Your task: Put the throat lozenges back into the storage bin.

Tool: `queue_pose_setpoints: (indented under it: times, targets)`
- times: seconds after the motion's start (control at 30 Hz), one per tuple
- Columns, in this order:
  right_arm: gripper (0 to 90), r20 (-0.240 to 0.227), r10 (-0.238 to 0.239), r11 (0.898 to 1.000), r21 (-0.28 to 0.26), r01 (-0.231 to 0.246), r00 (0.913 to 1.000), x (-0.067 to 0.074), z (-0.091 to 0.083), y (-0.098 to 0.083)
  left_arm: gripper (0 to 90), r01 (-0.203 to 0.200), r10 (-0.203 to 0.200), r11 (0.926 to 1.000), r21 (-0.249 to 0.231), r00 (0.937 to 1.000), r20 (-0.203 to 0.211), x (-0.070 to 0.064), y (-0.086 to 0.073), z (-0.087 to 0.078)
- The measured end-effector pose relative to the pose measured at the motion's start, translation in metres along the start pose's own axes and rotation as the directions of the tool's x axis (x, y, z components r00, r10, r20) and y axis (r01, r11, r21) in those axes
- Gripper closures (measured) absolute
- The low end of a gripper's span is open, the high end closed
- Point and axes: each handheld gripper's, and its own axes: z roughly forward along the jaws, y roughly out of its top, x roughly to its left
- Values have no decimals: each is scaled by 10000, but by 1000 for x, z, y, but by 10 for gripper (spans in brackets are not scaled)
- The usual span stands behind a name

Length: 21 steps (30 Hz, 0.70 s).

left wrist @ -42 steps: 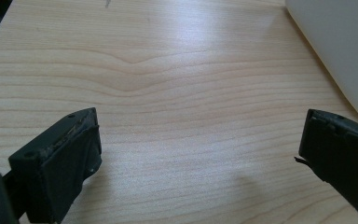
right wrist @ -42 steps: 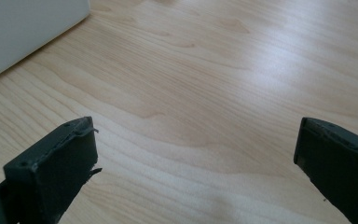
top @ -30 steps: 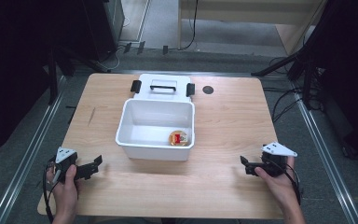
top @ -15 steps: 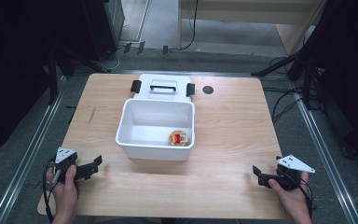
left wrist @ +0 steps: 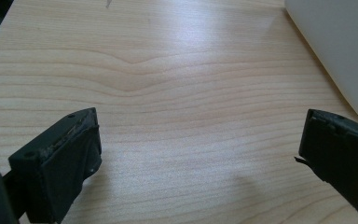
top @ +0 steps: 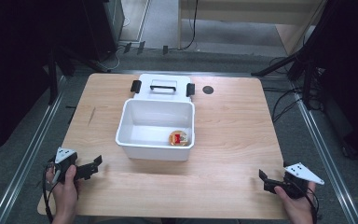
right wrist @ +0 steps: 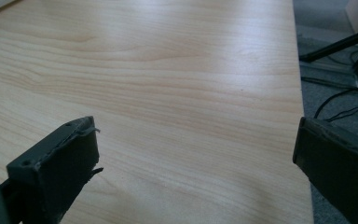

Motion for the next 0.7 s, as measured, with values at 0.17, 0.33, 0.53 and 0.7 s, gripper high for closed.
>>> queue_pose_setpoints:
  times: [0.17, 0.33, 0.53, 0.7]
  targets:
    - [0, 181, -106, 9999, 74, 105, 9998, 2, 1, 0, 0, 6, -6, 10000, 38, 10000, 17, 0, 0, 0]
    - [0, 104, -82, 9998, 181, 80, 9999, 2, 2, 1, 0, 138, -138, 9999, -3, 9999, 16, 1, 0, 1]
    - [0, -73, 197, 9995, 231, -195, 9998, -1, 2, 1, 0, 137, -137, 9999, -17, 9999, -3, 1, 0, 0]
    - [0, -61, 79, 9995, 318, -77, 10000, 0, 3, 1, 0, 111, -111, 9999, 21, 9999, 16, 0, 0, 1]
